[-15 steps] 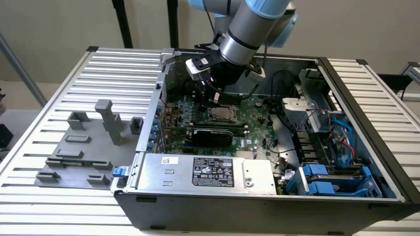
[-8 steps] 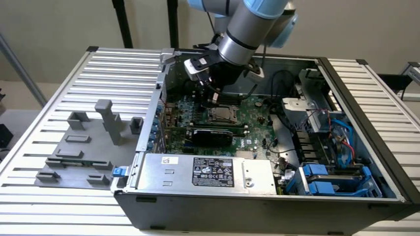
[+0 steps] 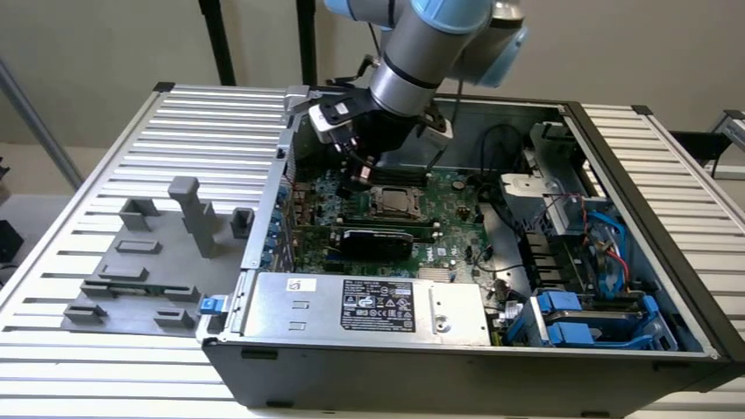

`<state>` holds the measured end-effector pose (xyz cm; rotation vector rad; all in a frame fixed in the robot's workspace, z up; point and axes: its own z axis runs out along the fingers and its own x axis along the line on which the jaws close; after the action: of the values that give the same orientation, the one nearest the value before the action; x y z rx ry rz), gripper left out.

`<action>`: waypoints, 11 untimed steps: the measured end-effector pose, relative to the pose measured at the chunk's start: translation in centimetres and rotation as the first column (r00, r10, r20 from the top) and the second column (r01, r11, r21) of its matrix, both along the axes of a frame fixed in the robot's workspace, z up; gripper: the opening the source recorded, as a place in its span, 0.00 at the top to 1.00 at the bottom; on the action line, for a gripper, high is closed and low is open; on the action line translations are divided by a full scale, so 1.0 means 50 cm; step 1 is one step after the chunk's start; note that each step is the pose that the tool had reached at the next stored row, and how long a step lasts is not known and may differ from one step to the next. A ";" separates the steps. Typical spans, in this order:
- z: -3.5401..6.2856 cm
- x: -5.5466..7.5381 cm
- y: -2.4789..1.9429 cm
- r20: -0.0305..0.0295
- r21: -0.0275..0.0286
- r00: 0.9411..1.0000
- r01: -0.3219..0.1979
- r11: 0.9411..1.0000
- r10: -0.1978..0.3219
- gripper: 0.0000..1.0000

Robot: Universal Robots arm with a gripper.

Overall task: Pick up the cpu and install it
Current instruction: 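Install the first cpu locking lever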

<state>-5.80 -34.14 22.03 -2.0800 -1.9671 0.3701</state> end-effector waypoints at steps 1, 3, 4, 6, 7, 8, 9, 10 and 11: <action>0.000 -0.002 0.0000 0.000 0.001 1.000 0.008 1.000 -0.008 0.89; 0.000 -0.004 0.0000 0.000 0.002 1.000 0.029 1.000 -0.029 0.89; 0.000 -0.004 0.0000 0.000 0.003 0.999 0.040 0.999 -0.040 0.89; 0.000 -0.007 0.0000 0.000 0.006 0.998 0.059 0.998 -0.059 0.89; 0.000 -0.009 0.0000 0.000 0.009 0.998 0.067 0.998 -0.067 0.89; 0.000 -0.010 0.0000 -0.001 0.012 0.997 0.073 0.997 -0.073 0.89; 0.000 -0.013 0.0000 -0.001 0.017 0.997 0.079 0.997 -0.079 0.89; 0.000 -0.016 0.0000 -0.001 0.021 0.997 0.083 0.996 -0.083 0.89; 0.000 -0.020 0.0000 -0.002 0.025 0.996 0.086 0.996 -0.086 0.89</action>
<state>-6.82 -34.14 22.03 -2.1406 -1.8649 0.3275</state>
